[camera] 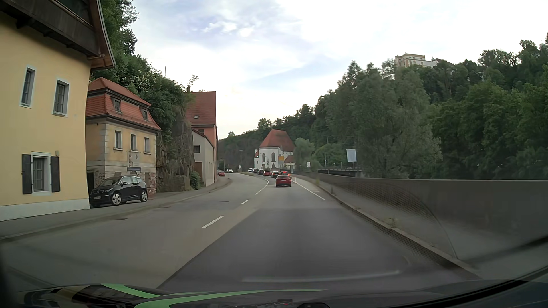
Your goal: Follow the waypoints while adhering to traffic rules and regulations
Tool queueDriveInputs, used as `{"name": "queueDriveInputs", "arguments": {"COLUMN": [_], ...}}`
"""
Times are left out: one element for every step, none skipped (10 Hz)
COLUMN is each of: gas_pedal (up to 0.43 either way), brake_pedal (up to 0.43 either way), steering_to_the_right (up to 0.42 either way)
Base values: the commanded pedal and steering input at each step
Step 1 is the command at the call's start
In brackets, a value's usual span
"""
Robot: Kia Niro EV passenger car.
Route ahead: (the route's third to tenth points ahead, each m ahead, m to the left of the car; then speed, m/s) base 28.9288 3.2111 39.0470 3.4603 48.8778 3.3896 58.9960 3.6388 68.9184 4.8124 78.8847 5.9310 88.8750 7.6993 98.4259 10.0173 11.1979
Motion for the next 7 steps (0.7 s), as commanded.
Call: {"name": "queueDriveInputs", "arguments": {"gas_pedal": [0.000, 0.000, 0.000, 0.000, 0.000, 0.000, 0.000], "brake_pedal": [0.213, 0.213, 0.213, 0.213, 0.213, 0.213, 0.213], "steering_to_the_right": [-0.003, -0.003, -0.003, -0.002, -0.002, -0.001, -0.001]}}
